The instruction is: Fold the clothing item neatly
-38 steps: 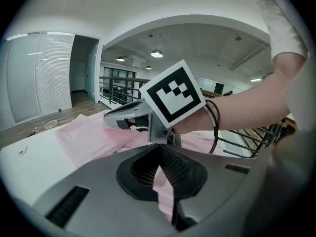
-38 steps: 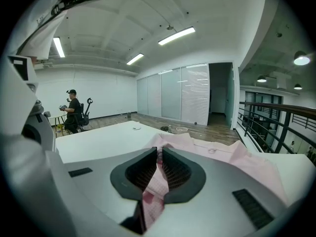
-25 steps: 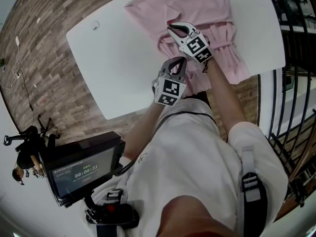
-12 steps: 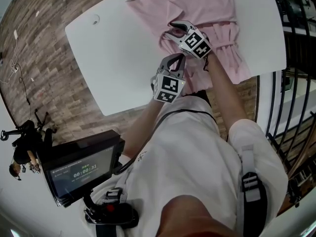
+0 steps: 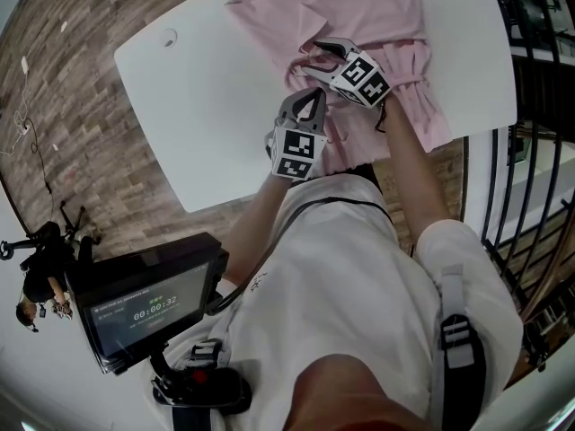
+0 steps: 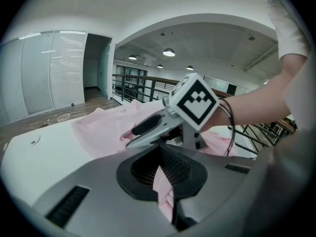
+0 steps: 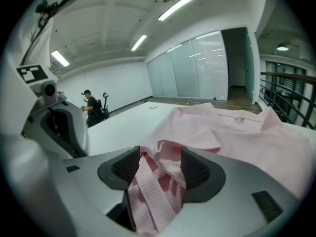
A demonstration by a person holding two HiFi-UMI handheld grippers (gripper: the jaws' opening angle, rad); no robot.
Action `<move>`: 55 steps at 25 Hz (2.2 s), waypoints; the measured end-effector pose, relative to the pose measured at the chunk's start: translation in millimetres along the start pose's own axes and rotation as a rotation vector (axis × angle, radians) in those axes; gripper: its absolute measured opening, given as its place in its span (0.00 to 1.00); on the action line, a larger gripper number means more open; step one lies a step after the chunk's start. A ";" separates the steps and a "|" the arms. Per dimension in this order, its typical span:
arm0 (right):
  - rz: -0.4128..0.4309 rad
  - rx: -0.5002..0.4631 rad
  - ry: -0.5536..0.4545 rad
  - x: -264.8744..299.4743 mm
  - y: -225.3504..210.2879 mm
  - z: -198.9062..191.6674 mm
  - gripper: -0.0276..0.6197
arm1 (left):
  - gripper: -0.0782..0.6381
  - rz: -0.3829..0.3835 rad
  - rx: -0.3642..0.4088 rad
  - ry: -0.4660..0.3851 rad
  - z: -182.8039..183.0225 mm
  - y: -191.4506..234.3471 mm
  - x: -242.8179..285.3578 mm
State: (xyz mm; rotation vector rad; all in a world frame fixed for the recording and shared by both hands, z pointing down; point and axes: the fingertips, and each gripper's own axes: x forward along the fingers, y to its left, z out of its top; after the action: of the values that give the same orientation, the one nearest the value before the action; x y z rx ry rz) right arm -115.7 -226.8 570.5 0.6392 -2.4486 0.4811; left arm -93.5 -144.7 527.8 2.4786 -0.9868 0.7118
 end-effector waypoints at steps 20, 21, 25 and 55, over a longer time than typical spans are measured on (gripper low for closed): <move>-0.329 0.346 -0.110 -104.5 5.1 -55.0 0.38 | 0.26 0.131 0.344 0.129 45.8 80.9 126.4; -0.331 0.346 -0.106 -106.4 4.9 -54.5 0.38 | 0.26 0.137 0.344 0.137 44.2 83.3 127.6; -0.347 0.340 -0.115 -116.4 6.5 -46.1 0.38 | 0.26 0.167 0.328 0.152 39.8 93.2 125.4; -0.280 0.330 -0.106 -90.0 17.2 -48.3 0.33 | 0.13 0.358 0.096 0.051 32.4 144.9 70.6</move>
State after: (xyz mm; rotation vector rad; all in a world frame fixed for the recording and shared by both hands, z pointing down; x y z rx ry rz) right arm -38.6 -160.3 551.3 1.1509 -2.3424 0.7590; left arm -142.7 -297.1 565.3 2.3728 -1.4270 0.9460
